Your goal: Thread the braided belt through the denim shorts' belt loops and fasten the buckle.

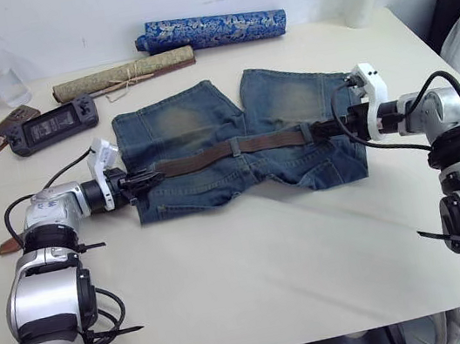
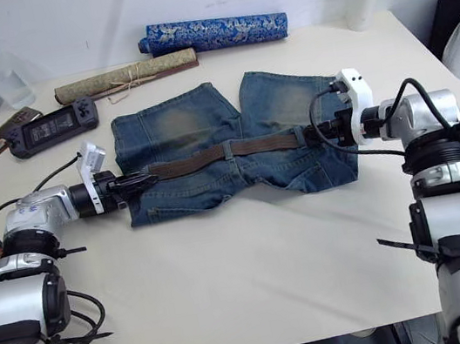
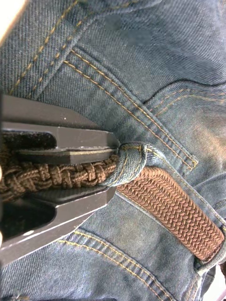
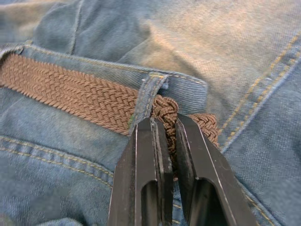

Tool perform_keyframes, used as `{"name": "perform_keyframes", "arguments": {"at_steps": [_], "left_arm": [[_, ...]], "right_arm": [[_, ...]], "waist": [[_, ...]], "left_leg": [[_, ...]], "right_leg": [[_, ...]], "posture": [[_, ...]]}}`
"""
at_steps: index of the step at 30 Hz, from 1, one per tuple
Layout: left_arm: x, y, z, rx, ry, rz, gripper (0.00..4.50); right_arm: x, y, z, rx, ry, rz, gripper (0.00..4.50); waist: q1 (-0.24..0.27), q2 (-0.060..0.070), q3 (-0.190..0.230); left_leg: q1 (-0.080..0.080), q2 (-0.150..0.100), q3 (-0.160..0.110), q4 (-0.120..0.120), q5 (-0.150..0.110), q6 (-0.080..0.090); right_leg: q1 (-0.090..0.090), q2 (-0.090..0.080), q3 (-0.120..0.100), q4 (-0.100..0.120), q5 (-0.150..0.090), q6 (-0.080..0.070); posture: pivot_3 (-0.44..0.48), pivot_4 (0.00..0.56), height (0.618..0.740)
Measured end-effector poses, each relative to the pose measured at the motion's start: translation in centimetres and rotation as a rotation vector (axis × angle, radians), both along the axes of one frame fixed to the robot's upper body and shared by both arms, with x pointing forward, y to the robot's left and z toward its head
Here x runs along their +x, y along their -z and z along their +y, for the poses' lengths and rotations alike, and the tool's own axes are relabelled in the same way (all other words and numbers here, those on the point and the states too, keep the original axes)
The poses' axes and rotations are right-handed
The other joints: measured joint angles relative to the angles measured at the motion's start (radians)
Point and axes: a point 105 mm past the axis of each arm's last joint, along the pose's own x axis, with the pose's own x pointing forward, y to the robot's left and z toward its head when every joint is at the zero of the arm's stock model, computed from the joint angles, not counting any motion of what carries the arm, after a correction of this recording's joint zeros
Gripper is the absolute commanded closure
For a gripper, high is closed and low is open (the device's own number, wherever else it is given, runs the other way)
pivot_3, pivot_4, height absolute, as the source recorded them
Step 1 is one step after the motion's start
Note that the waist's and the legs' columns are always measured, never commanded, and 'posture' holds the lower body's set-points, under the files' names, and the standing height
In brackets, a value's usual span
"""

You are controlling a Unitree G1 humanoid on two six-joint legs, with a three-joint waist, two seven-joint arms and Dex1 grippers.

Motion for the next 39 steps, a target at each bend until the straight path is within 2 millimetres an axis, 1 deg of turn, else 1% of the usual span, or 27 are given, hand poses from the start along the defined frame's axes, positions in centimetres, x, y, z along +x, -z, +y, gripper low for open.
{"name": "perform_keyframes", "arguments": {"at_steps": [2,3,4,6,8,9,10,12,13,14,15,17,18,20,22,24,27,30,32,33,34,37,38,39], "left_arm": [[-0.1,-1.1,-0.4,0.016,0.025,-0.069,3.89],[-0.5,-1.8,-0.7,0.025,0.048,-0.151,3.89],[-0.8,-2.2,-0.8,0.026,0.057,-0.194,3.89],[-2.1,-2.7,-1.0,0.039,0.065,-0.297,3.89],[-4.1,-2.1,-1.3,0.153,0.102,-0.438,3.89],[-5.4,-1.2,-1.5,0.26,0.125,-0.542,3.89],[-6.5,-0.2,-1.5,0.33,0.142,-0.617,3.89],[-8.0,1.0,-1.5,0.425,0.158,-0.744,3.89],[-8.5,1.1,-1.5,0.469,0.162,-0.819,3.89],[-9.3,1.2,-1.2,0.529,0.169,-0.908,3.89],[-10.2,1.6,-0.5,0.607,0.182,-0.987,3.89],[-11.5,3.0,0.9,0.72,0.227,-1.059,3.89],[-11.8,3.6,1.3,0.748,0.24,-1.081,3.89],[-12.6,4.7,2.3,0.792,0.261,-1.124,3.89],[-13.1,4.9,2.8,0.813,0.277,-1.158,3.89],[-13.4,5.3,3.2,0.822,0.282,-1.164,3.89],[-13.5,5.6,3.3,0.818,0.286,-1.154,3.89],[-13.3,5.6,3.2,0.819,0.299,-1.157,3.89],[-13.2,5.5,3.1,0.816,0.296,-1.16,3.19],[-13.2,5.8,3.1,0.814,0.297,-1.14,2.88],[-13.2,6.0,3.3,0.817,0.295,-1.116,2.42],[-13.2,5.4,3.7,0.788,0.247,-1.07,1.04],[-13.3,5.3,3.8,0.787,0.249,-1.059,1.03],[-13.3,5.1,3.9,0.789,0.252,-1.036,1.03]], "right_arm": [[-0.7,-0.8,0.2,0.028,-0.04,-0.049,4.5],[-1.7,-1.4,0.4,0.052,-0.092,-0.1,4.5],[-2.4,-1.7,0.4,0.073,-0.126,-0.129,4.5],[-4.9,-2.5,0.6,0.109,-0.233,-0.211,4.5],[-8.0,-2.5,0.6,0.09,-0.355,-0.291,4.5],[-9.9,-1.8,0.4,0.043,-0.411,-0.32,4.5],[-11.2,-0.8,0.2,-0.002,-0.446,-0.323,4.5],[-12.7,1.6,-0.5,-0.104,-0.479,-0.314,4.5],[-13.3,2.8,-0.8,-0.176,-0.497,-0.304,4.5],[-14.1,4.1,-1.4,-0.263,-0.52,-0.288,4.5],[-14.7,5.4,-1.9,-0.341,-0.544,-0.285,4.5],[-15.6,7.0,-2.1,-0.428,-0.594,-0.299,4.5],[-15.8,7.4,-2.1,-0.451,-0.608,-0.309,4.5],[-16.2,7.7,-1.9,-0.511,-0.636,-0.359,4.5],[-16.4,7.8,-1.7,-0.545,-0.653,-0.374,4.5],[-16.8,7.8,-1.4,-0.553,-0.659,-0.355,4.5],[-17.5,7.7,-1.0,-0.508,-0.652,-0.268,4.5],[-18.2,7.5,-0.6,-0.453,-0.644,-0.178,4.5],[-18.6,7.2,-0.6,-0.443,-0.642,-0.15,3.57],[-18.9,6.8,-0.8,-0.436,-0.64,-0.121,3.21],[-19.3,6.5,-1.3,-0.44,-0.63,-0.082,2.76],[-19.5,5.3,-1.9,-0.435,-0.596,-0.058,1.16],[-19.5,5.1,-1.9,-0.435,-0.594,-0.061,0.7],[-19.5,4.9,-1.9,-0.432,-0.595,-0.067,0.43]], "waist": [[0.001,0.0,0.0],[0.001,0.0,0.0],[0.002,0.0,0.0],[0.002,0.0,0.0],[0.004,0.0,-0.001],[0.006,0.001,-0.001],[0.008,0.001,-0.002],[0.014,0.0,-0.002],[0.021,0.0,-0.002],[0.028,0.001,-0.002],[0.031,0.0,-0.002],[0.033,0.001,-0.004],[0.034,0.001,-0.004],[0.034,0.001,-0.005],[0.035,0.001,-0.008],[0.033,0.005,-0.011],[0.031,0.012,-0.017],[0.031,0.013,-0.018],[0.032,0.014,-0.018],[0.033,0.014,-0.018],[0.033,0.014,-0.018],[0.032,0.012,-0.019],[0.032,0.012,-0.019],[0.031,0.012,-0.019]], "left_leg": [[0.0,0.0,0.0,0.0,0.0,0.0],[0.0,0.0,0.0,-0.001,0.0,0.0],[0.0,0.0,0.0,0.0,0.0,0.0],[-0.001,0.0,0.0,-0.001,-0.001,0.001],[0.0,0.0,0.0,-0.002,-0.001,0.002],[0.0,0.0,0.001,-0.002,-0.001,0.002],[0.001,0.0,0.002,-0.001,-0.002,0.003],[0.0,0.0,0.004,0.0,-0.002,0.003],[0.001,0.0,0.006,0.0,-0.002,0.004],[0.002,0.0,0.008,0.001,-0.004,0.008],[0.002,0.0,0.01,0.001,-0.005,0.009],[0.003,0.0,0.013,0.002,-0.006,0.012],[0.003,-0.002,0.014,0.002,-0.006,0.013],[0.003,-0.002,0.014,0.003,-0.007,0.015],[0.003,-0.002,0.014,0.003,-0.008,0.015],[0.004,-0.002,0.014,0.003,-0.008,0.016],[0.004,-0.002,0.014,0.003,-0.009,0.017],[0.004,-0.002,0.014,0.003,-0.009,0.017],[0.004,-0.002,0.014,0.003,-0.009,0.017],[0.004,-0.003,0.014,0.003,-0.009,0.017],[0.004,-0.003,0.014,0.003,-0.009,0.017],[0.004,-0.002,0.013,0.002,-0.009,0.017],[0.004,-0.001,0.012,0.003,-0.009,0.017],[0.004,-0.001,0.012,0.002,-0.009,0.017]], "right_leg": [[0.0,0.0,0.0,0.0,0.0,0.0],[0.0,0.0,0.0,-0.001,0.0,0.0],[0.0,0.0,0.0,-0.002,0.0,0.0],[0.0,0.0,0.001,-0.004,0.0,0.0],[0.002,0.0,0.001,-0.008,0.001,0.0],[0.002,-0.001,0.001,-0.008,0.001,0.0],[0.002,-0.001,0.002,-0.009,0.001,0.0],[0.002,-0.002,0.001,-0.009,0.003,0.001],[0.002,-0.004,0.001,-0.009,0.004,0.0],[0.002,-0.006,0.002,-0.009,0.005,0.0],[0.002,-0.007,0.002,-0.009,0.006,0.0],[0.003,-0.01,0.002,-0.009,0.007,0.0],[0.003,-0.012,0.002,-0.009,0.007,0.001],[0.002,-0.014,0.002,-0.008,0.007,0.001],[0.002,-0.014,0.0,-0.008,0.007,0.001],[0.002,-0.014,0.0,-0.008,0.007,0.001],[0.002,-0.014,0.0,-0.007,0.006,0.001],[0.002,-0.014,0.0,-0.007,0.006,0.002],[0.002,-0.014,0.0,-0.007,0.006,0.002],[0.002,-0.014,0.0,-0.007,0.006,0.002],[0.002,-0.014,0.0,-0.007,0.006,0.002],[0.002,-0.013,-0.002,-0.007,0.006,0.002],[0.002,-0.013,-0.002,-0.007,0.006,0.001],[0.002,-0.014,-0.002,-0.007,0.006,0.001]], "posture": [[0.0,0.15,0.637],[0.0,0.15,0.637],[0.0,0.15,0.637],[0.0,0.15,0.637],[0.0,0.15,0.637],[0.0,0.15,0.637],[0.0,0.15,0.637],[0.0,0.15,0.637],[0.0,0.15,0.637],[0.0,0.15,0.637],[0.0,0.15,0.637],[0.0,0.15,0.637],[0.0,0.15,0.637],[0.0,0.15,0.637],[0.0,0.15,0.637],[0.0,0.15,0.637],[0.0,0.15,0.637],[0.0,0.15,0.637],[0.0,0.15,0.637],[0.0,0.15,0.637],[0.0,0.15,0.637],[0.0,0.15,0.637],[0.0,0.15,0.637],[0.0,0.15,0.637]]}}
